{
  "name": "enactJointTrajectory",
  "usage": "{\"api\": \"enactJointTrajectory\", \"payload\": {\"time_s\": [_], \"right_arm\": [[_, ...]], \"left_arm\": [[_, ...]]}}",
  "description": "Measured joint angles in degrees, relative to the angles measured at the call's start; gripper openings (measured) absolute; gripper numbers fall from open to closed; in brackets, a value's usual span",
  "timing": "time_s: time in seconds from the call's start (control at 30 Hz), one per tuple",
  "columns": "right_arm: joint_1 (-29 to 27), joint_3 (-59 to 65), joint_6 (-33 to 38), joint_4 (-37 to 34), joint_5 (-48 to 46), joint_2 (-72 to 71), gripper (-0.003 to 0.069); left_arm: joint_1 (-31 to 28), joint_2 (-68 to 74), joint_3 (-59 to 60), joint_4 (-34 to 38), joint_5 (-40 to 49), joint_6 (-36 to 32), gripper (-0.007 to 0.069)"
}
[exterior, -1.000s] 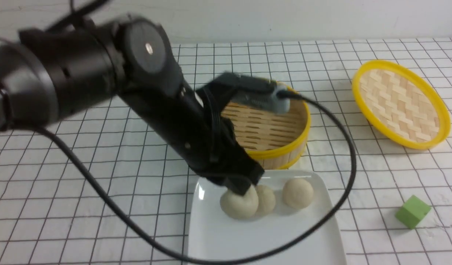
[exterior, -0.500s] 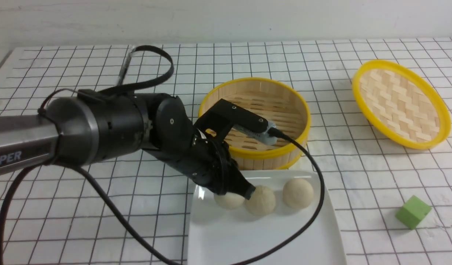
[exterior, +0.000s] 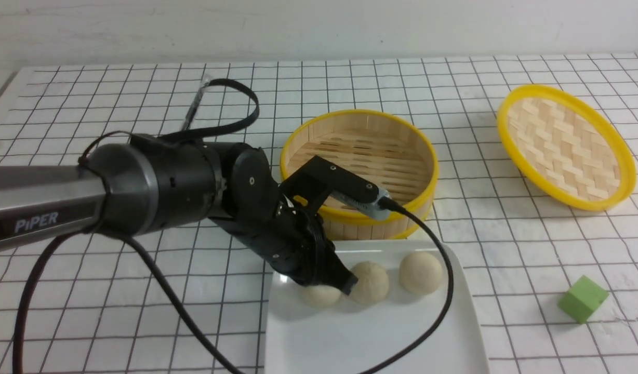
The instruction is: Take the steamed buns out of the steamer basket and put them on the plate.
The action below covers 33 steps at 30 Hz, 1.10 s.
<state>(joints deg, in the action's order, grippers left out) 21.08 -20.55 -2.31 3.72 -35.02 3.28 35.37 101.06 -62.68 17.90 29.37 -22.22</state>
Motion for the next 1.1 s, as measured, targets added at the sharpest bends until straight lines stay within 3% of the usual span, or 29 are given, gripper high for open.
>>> {"api": "enactJointTrajectory", "payload": {"time_s": [0.17, 0.27, 0.4, 0.5, 0.73, 0.83, 0.93, 1.0, 1.1], "right_arm": [[0.0, 0.0, 0.0, 0.0, 0.0, 0.0, 0.0243], [0.0, 0.0, 0.0, 0.0, 0.0, 0.0, 0.0243], [0.0, 0.0, 0.0, 0.0, 0.0, 0.0, 0.0243], [0.0, 0.0, 0.0, 0.0, 0.0, 0.0, 0.0243], [0.0, 0.0, 0.0, 0.0, 0.1, 0.0, 0.0243], [0.0, 0.0, 0.0, 0.0, 0.3, 0.0, 0.0243], [0.0, 0.0, 0.0, 0.0, 1.1, 0.0, 0.0243], [0.0, 0.0, 0.0, 0.0, 2.4, 0.0, 0.0243], [0.0, 0.0, 0.0, 0.1, 4.5, 0.0, 0.0243]], "left_arm": [[0.0, 0.0, -0.1, -0.2, 0.9, 0.0, 0.0234], [0.0, -0.2, -1.2, -0.2, 1.8, 1.5, 0.0384], [0.0, -2.9, -5.3, -0.5, 3.8, 4.1, 0.0467], [0.0, -6.1, -9.7, -1.7, 5.8, 4.7, 0.0478], [0.0, -18.3, -16.9, -17.3, 9.9, 11.2, 0.0479], [0.0, -24.8, -17.1, -34.7, 15.2, 23.6, 0.0479], [0.0, -28.4, -17.1, -45.1, 22.4, 33.9, 0.0479], [0.0, -30.9, -17.1, -49.9, 27.3, 38.1, 0.0475], [0.0, -33.6, -17.1, -51.6, 30.6, 39.9, 0.0462]]}}
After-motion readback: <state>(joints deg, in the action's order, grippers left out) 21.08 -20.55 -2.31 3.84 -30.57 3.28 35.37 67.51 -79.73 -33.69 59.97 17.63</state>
